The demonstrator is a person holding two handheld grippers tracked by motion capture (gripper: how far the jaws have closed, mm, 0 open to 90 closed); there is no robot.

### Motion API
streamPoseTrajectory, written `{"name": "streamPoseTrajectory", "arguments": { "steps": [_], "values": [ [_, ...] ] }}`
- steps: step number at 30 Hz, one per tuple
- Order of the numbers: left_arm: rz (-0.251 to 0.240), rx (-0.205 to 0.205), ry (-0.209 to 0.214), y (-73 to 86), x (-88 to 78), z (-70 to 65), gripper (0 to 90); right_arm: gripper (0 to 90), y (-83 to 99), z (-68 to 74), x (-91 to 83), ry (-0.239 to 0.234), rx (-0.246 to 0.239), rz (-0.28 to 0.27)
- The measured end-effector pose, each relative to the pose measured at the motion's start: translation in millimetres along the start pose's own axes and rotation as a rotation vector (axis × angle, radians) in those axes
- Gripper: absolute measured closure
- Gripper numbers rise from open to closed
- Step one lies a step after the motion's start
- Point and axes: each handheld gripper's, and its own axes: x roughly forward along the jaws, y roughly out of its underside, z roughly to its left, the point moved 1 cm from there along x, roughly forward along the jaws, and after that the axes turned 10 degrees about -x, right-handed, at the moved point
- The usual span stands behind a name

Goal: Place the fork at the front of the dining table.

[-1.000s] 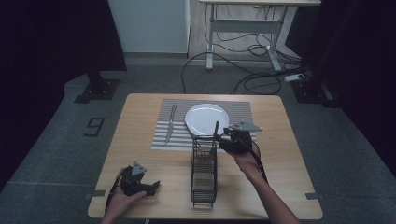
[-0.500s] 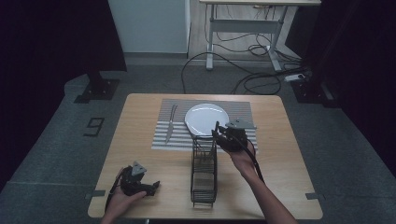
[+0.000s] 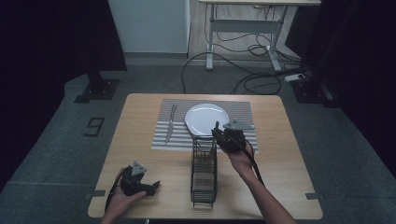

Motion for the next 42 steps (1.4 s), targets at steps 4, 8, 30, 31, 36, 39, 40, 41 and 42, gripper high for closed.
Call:
{"name": "streamPoseTrajectory", "arguments": {
  "steps": [4,8,30,31,36,39,40,41,42],
  "values": [
    [-0.002,0.000,0.001,0.1,0.1,0.0,0.9,83.3,-0.1,0.8,-1.6,-0.013,0.008,-0.008],
    [-0.002,0.000,0.000,0.1,0.2,0.0,0.9,84.0,-0.6,3.4,-3.9,-0.023,0.005,-0.018],
    [-0.002,0.000,0.001,0.1,0.1,0.0,0.9,85.9,-7.9,1.5,-21.7,-0.036,0.023,-0.096],
    [-0.001,0.000,0.001,0.1,0.1,0.1,0.9,86.0,-8.6,1.4,-22.5,-0.035,0.024,-0.100],
    [0.000,0.001,0.001,0.0,0.0,0.1,0.8,86.0,-13.3,-0.4,-27.7,-0.031,0.020,-0.124],
    [0.000,0.001,0.001,0.0,0.0,0.1,0.9,86.0,-14.9,1.6,-29.3,-0.028,0.002,-0.129],
    [0.000,0.001,0.001,0.0,0.0,0.1,0.9,86.0,-15.7,2.3,-30.3,-0.025,-0.003,-0.135],
    [0.000,0.001,0.001,0.0,-0.1,0.1,0.9,86.0,-17.4,2.8,-32.1,-0.025,-0.004,-0.144],
    [0.001,0.001,0.000,0.0,-0.1,0.1,0.9,86.0,-18.6,2.8,-33.2,-0.025,-0.004,-0.150]
  ]
}}
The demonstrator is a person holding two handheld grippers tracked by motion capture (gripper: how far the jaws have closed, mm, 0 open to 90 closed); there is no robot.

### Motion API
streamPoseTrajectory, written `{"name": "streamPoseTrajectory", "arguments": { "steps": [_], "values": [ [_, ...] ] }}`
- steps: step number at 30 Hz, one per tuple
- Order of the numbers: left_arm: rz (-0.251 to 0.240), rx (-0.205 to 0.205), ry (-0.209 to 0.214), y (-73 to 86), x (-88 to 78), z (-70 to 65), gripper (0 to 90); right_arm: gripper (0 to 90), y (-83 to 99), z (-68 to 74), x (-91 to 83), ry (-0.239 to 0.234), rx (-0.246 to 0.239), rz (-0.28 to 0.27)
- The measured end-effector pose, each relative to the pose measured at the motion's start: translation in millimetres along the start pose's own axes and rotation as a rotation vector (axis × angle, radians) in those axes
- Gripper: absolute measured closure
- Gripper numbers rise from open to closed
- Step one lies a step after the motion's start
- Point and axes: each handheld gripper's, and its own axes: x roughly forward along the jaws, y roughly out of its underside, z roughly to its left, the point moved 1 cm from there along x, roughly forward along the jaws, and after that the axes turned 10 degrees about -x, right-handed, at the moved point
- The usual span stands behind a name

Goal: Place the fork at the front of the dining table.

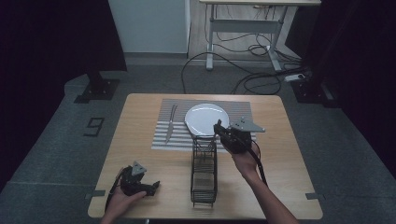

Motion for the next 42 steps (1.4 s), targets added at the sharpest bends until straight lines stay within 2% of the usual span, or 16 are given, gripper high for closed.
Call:
{"name": "streamPoseTrajectory", "arguments": {
  "steps": [11,15,20,31,36,42],
  "values": [
    [-0.001,0.000,0.000,0.0,0.1,0.0,0.8,86.0,-21.1,-3.2,-24.3,0.015,-0.004,-0.090],
    [0.000,0.000,0.001,0.0,0.1,0.0,0.8,86.0,-30.6,-13.1,-43.8,0.043,0.007,-0.144],
    [-0.001,-0.001,0.001,0.1,0.1,0.0,0.9,86.0,-34.0,-23.7,-57.4,0.064,0.024,-0.170],
    [-0.001,0.000,0.000,0.0,0.1,0.0,0.8,86.0,-20.4,-44.7,-64.2,0.115,0.046,-0.144],
    [-0.001,0.000,0.000,0.0,0.1,0.0,0.8,86.0,-9.3,-55.3,-60.7,0.141,0.064,-0.113],
    [-0.003,-0.001,0.000,0.1,0.2,0.0,0.9,86.0,6.7,-63.8,-52.3,0.173,0.061,-0.069]
  ]
}}
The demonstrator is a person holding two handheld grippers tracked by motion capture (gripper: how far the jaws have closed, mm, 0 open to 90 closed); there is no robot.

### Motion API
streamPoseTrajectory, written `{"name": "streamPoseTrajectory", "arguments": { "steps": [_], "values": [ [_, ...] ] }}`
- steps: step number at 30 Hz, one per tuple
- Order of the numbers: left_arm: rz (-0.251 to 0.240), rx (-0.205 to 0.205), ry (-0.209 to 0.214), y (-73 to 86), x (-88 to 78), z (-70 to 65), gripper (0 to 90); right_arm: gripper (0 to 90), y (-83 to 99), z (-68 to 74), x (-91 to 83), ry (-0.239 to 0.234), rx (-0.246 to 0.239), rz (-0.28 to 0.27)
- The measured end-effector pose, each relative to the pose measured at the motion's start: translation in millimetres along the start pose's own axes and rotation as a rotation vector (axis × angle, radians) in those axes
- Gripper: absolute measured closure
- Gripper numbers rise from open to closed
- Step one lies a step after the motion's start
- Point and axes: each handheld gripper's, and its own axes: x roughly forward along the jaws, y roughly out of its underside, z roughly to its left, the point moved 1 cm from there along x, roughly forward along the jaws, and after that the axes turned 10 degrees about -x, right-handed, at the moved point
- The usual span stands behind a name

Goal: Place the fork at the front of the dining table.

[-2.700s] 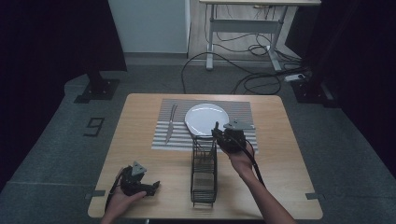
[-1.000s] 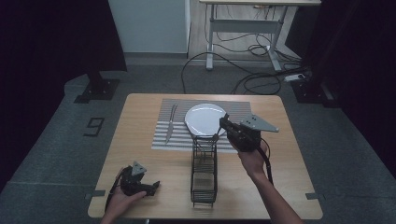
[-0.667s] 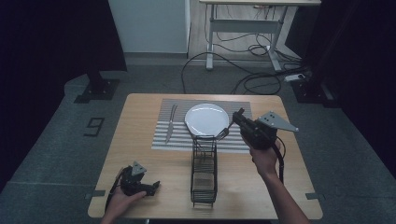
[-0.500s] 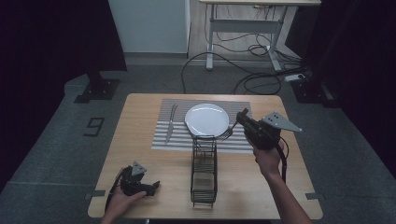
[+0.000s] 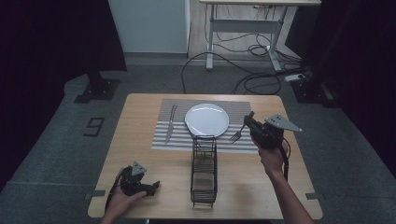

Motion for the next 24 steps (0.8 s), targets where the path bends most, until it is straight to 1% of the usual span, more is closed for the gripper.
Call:
{"name": "streamPoseTrajectory", "arguments": {
  "steps": [1,2,3,12,18,24],
  "values": [
    [0.000,0.000,0.000,0.0,0.0,0.0,0.9,86.0,0.0,0.0,0.0,0.000,0.000,0.000],
    [0.000,0.000,0.000,0.0,0.0,0.0,0.9,86.0,6.6,-4.6,4.0,0.007,0.012,0.016],
    [0.000,0.000,0.000,0.0,0.0,0.0,0.9,86.0,6.6,-4.6,4.0,0.007,0.012,0.016],
    [0.000,0.001,0.000,0.0,0.0,0.1,0.9,86.0,34.3,-20.3,19.1,0.040,0.037,0.079],
    [0.000,0.001,-0.001,0.0,0.1,0.1,0.9,86.0,44.0,-24.6,25.2,0.062,0.034,0.102],
    [0.000,0.000,0.000,0.0,0.0,0.0,0.9,86.0,54.3,-29.0,35.9,0.096,0.013,0.135]
  ]
}}
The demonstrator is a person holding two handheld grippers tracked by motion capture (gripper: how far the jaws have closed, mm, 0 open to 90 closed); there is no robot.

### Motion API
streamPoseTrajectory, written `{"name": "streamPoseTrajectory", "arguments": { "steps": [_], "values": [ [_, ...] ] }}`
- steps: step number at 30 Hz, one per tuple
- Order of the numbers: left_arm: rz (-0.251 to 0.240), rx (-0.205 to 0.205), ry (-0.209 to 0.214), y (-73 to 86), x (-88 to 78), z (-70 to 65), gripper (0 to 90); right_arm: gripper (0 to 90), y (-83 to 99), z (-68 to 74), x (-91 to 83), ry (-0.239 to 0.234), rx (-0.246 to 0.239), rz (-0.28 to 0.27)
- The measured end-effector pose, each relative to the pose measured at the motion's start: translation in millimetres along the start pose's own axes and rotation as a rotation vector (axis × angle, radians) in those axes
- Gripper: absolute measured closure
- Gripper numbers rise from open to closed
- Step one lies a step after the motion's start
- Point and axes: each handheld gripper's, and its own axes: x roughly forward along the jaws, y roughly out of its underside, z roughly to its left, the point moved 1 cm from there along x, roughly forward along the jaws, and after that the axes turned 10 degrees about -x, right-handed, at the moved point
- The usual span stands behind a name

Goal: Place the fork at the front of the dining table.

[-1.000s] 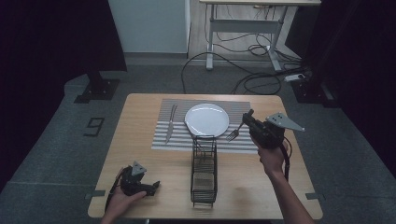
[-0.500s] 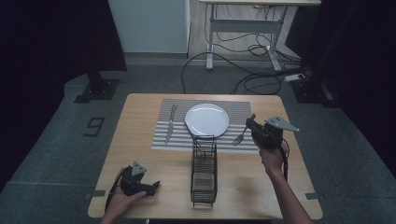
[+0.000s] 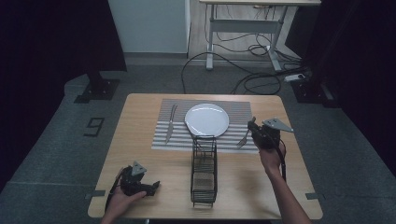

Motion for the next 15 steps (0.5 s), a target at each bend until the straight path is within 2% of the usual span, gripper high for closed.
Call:
{"name": "streamPoseTrajectory", "arguments": {
  "steps": [10,15],
  "values": [
    [0.000,0.000,0.000,0.0,0.0,0.0,0.9,86.0,8.8,1.8,17.0,0.030,-0.032,0.041],
    [0.000,0.000,0.000,0.0,0.0,0.0,0.9,85.9,9.7,2.9,21.5,0.039,-0.036,0.031]
  ]
}}
